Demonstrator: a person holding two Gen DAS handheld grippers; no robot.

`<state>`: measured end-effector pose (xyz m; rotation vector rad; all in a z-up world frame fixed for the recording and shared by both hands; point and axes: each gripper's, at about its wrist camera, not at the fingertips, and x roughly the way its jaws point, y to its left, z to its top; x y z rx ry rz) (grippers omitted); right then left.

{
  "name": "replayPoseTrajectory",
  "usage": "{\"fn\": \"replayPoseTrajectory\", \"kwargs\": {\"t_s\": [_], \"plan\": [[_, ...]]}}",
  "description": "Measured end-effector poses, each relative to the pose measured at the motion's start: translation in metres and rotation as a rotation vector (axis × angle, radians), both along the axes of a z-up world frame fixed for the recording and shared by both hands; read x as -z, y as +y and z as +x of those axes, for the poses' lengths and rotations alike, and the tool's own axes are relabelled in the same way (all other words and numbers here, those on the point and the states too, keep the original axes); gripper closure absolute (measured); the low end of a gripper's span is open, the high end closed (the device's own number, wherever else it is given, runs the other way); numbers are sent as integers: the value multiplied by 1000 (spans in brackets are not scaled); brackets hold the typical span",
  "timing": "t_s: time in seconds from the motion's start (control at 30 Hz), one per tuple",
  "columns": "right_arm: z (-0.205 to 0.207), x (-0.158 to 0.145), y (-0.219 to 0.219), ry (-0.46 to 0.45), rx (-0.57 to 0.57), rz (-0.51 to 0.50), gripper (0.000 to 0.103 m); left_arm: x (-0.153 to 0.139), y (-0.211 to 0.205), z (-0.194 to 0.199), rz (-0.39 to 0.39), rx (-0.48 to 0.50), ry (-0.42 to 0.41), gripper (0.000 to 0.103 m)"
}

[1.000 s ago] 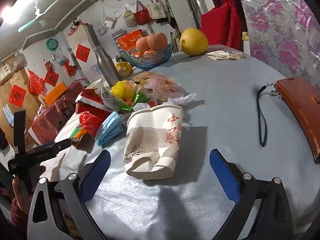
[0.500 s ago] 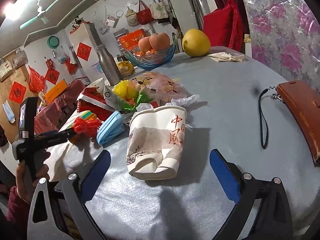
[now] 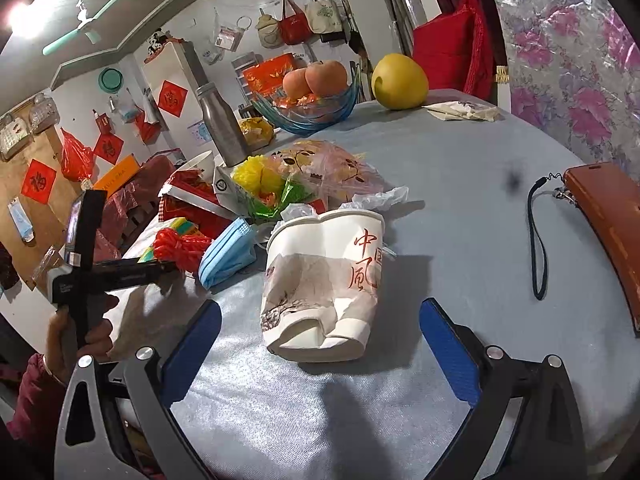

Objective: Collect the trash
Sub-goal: 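Close the left tool on the orange snack box while the right tool grips the paper cup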

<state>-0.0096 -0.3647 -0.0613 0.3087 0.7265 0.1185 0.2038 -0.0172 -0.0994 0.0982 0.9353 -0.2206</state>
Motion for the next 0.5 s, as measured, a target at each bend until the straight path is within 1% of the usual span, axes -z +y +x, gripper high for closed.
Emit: {"fn": "replayPoseTrajectory", "kwargs": {"t_s": [0.03,0.13,0.2,0.27,0.37,0.43,0.5], "plan": [[1,0,0,1,2,-5,6,-3,5,0,-30,-6,-2,48],[3,1,0,12,5,-11,6,-11,15,-7,-97,-26,-23,50],[5,1,1,15,4,-16,6,-18,21,-16,-126,-26,-40,52],[7,1,4,21,1,-34,6,-27,26,-26,-126,-30,-68,74],[14,1,12,34,-11,-62,6,-43,37,-39,-146,-27,-109,74],[23,2,20,55,-15,-100,6,-47,40,-43,-131,-24,-129,74],[30,5,27,83,-17,-146,6,-44,40,-44,-111,-25,-125,74]]}}
